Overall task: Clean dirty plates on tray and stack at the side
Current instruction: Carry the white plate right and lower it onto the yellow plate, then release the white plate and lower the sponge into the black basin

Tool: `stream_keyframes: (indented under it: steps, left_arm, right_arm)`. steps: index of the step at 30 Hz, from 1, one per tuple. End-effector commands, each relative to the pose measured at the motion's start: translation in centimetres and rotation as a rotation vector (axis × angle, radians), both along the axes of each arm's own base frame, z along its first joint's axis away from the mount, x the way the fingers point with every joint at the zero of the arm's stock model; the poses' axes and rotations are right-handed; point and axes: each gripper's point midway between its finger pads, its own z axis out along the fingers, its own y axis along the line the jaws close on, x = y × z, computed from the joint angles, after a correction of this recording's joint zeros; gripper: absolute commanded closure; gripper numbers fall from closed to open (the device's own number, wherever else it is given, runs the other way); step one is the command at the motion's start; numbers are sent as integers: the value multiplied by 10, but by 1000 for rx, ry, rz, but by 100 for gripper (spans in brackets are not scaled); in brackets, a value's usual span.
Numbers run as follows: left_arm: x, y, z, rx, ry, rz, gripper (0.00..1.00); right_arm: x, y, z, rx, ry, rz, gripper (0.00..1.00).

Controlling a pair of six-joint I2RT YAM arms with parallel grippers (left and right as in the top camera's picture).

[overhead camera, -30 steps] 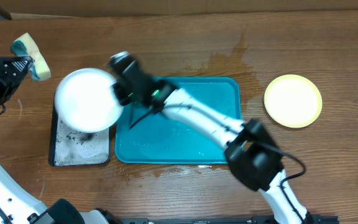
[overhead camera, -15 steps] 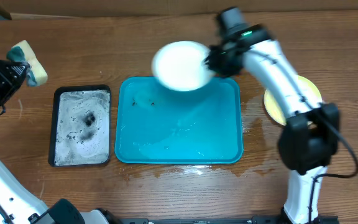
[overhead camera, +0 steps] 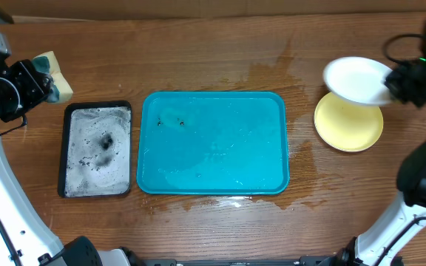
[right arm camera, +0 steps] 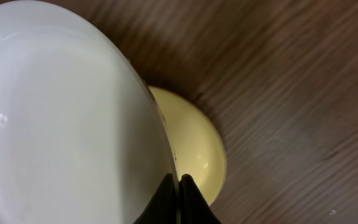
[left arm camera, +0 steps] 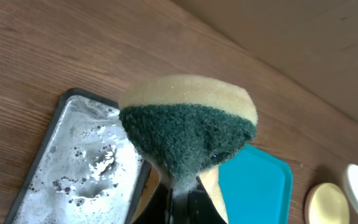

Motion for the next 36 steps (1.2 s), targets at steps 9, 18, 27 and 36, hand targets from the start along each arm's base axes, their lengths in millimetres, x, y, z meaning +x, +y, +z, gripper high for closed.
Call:
stream_keyframes:
  steps: [9, 18, 27, 36]
  left_arm:
    - [12, 8, -16, -7, 53, 16, 96]
    - [13, 9, -20, -8, 64, 10, 96]
    - [6, 21, -27, 49, 110, 59, 96]
    - [-2, 25, -37, 63, 171, 79, 96]
  right_arm:
    - [-39, -3, -41, 30, 106, -9, 96]
    - [-51, 20, -48, 44, 181, 42, 96]
    - [-64, 23, -47, 37, 240, 51, 76]
    - [-63, 40, -46, 136, 222, 109, 44]
